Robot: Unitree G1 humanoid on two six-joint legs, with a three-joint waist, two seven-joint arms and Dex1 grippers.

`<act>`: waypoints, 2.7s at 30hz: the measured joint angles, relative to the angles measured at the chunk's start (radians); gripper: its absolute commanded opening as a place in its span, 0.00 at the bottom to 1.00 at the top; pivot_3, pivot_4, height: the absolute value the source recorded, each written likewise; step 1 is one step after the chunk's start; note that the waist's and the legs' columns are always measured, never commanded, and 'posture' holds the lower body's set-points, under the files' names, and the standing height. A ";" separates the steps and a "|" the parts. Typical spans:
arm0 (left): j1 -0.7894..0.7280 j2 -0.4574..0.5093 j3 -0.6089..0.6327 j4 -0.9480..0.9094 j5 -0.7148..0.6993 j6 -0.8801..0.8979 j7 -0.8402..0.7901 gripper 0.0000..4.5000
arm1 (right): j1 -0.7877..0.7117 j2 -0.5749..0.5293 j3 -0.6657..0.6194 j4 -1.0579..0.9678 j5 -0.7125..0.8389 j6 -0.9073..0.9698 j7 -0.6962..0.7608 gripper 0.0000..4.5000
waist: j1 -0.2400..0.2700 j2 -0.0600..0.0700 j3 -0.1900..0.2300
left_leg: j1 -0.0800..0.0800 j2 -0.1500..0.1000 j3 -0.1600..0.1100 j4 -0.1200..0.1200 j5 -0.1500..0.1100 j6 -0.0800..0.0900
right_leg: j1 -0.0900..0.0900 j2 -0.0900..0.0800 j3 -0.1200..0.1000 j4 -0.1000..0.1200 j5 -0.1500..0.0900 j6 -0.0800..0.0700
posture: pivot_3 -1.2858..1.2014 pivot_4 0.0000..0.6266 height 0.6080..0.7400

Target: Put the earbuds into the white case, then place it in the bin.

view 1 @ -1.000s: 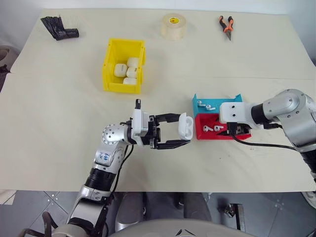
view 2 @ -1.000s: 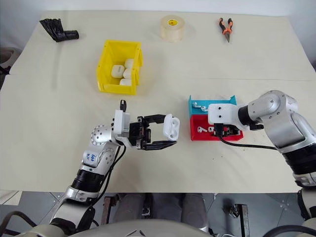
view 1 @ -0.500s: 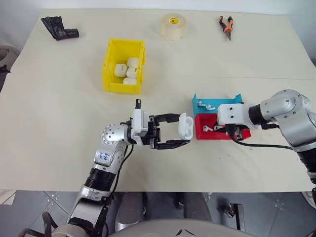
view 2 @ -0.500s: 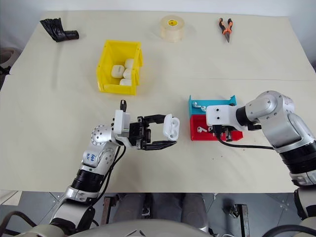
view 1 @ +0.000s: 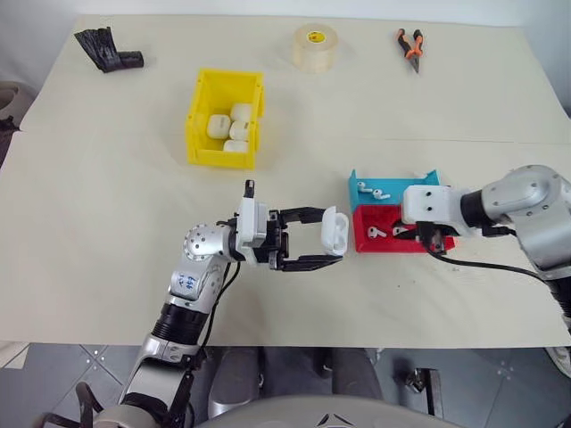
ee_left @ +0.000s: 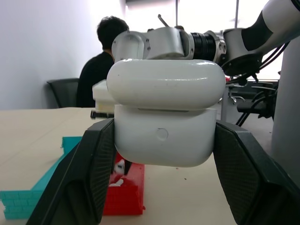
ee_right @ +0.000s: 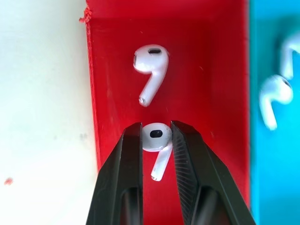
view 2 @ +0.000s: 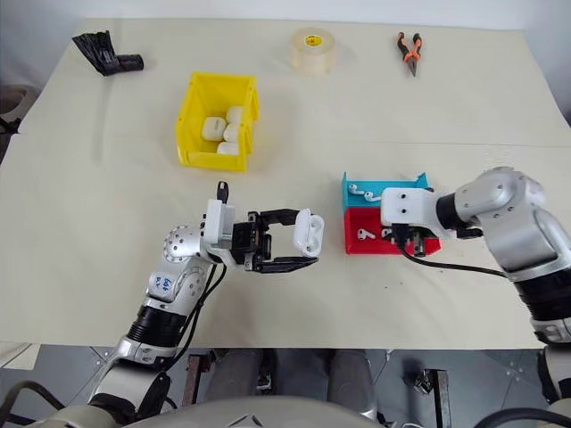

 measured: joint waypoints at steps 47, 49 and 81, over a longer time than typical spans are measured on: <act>-0.084 -0.004 0.047 -0.001 -0.064 0.201 0.012 0.62 | 0.382 0.607 -0.299 -0.459 0.701 -0.011 -0.541 0.11 | 0.000 0.000 0.000 | 0.002 0.000 0.001 -0.001 0.000 0.000 | 0.000 0.001 0.002 0.001 0.000 0.000 | 0.52 0.24 1.00; -0.084 -0.004 0.046 -0.001 -0.064 0.201 0.012 0.62 | 0.382 0.609 -0.293 -0.449 0.687 -0.027 -0.540 0.11 | -0.001 0.000 0.000 | 0.002 0.000 0.001 -0.001 0.000 0.000 | 0.000 0.001 0.002 0.001 0.000 0.000 | 0.52 0.24 1.00; -0.084 -0.008 0.064 0.002 -0.061 0.178 0.030 0.62 | 0.367 0.433 -0.354 -0.392 0.723 -0.025 -0.433 0.91 | 0.003 0.000 0.000 | 0.001 0.000 0.001 -0.002 0.000 0.000 | 0.000 0.001 0.002 0.000 0.000 0.000 | 0.52 0.24 1.00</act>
